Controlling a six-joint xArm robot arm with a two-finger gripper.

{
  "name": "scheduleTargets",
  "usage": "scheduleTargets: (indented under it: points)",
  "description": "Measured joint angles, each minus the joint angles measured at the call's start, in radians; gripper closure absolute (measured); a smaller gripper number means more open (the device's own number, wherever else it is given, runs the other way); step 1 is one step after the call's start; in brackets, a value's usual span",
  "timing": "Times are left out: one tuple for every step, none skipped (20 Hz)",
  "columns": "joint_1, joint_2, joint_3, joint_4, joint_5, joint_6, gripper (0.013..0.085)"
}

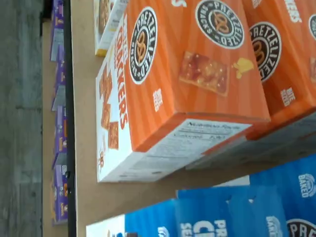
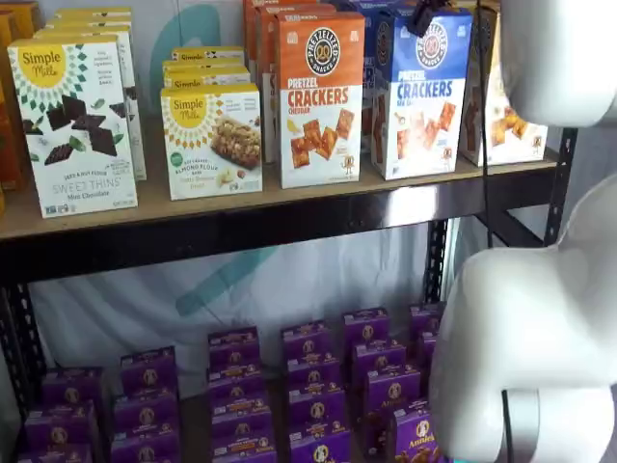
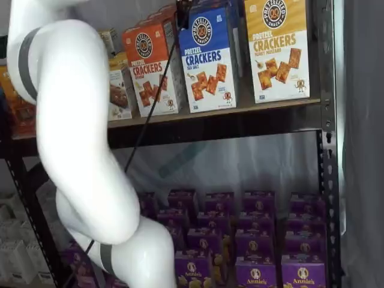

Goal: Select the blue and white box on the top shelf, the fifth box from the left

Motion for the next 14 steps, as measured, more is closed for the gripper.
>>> scheduleTargets:
  points:
    - [0.001,0.013,-0.014,-0.003,0.008,0.000,0.0130]
    - [0.002,0.026,-0.028,-0.007,0.013,0.001,0.0130]
    - [0.003,0.034,-0.036,-0.011,0.015,0.001,0.0130]
    - [0.005,0.043,-0.045,-0.018,0.018,0.001,0.0130]
    - [0.008,0.055,-0.060,-0.026,0.028,0.001,0.0130]
    - [0.010,0.064,-0.071,-0.034,0.035,0.001,0.0130]
    - [0.012,0.071,-0.079,-0.041,0.042,0.001,0.0130]
    - [0.014,0.078,-0.087,-0.049,0.049,0.001,0.0130]
    - [0.016,0.085,-0.094,-0.057,0.054,0.001,0.0130]
    - [0.020,0.088,-0.097,-0.067,0.056,0.000,0.0130]
    - [0.023,0.091,-0.099,-0.075,0.058,-0.001,0.0130]
    - [0.026,0.093,-0.099,-0.084,0.059,-0.001,0.0130]
    - [0.029,0.095,-0.099,-0.092,0.061,-0.001,0.0130]
    - [0.032,0.095,-0.097,-0.099,0.062,-0.002,0.0130]
